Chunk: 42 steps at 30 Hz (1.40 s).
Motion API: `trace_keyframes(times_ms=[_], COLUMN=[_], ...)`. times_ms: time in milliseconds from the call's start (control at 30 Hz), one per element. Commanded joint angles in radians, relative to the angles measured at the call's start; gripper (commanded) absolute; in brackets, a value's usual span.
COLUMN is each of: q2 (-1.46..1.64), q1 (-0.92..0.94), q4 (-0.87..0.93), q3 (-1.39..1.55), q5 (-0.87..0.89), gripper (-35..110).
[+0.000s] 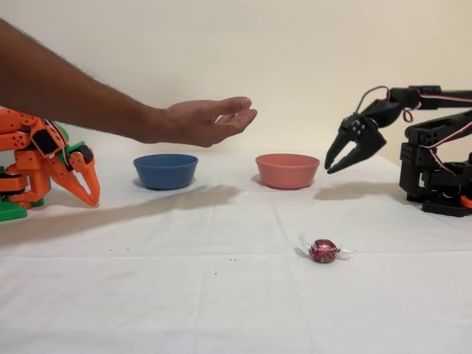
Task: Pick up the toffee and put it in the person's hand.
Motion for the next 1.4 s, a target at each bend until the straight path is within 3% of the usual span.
trace_keyframes(times_ms=[0,500,1367], q2=[-0.135,-0.495,-1.167], q1=[-0.008,-0.146,-0.491], q4=[0.026,0.187,0.282], q3=[-0.256,-0.632,-1.227], q5=[-0.006,-0.135,-0.115], gripper=[0,0,1])
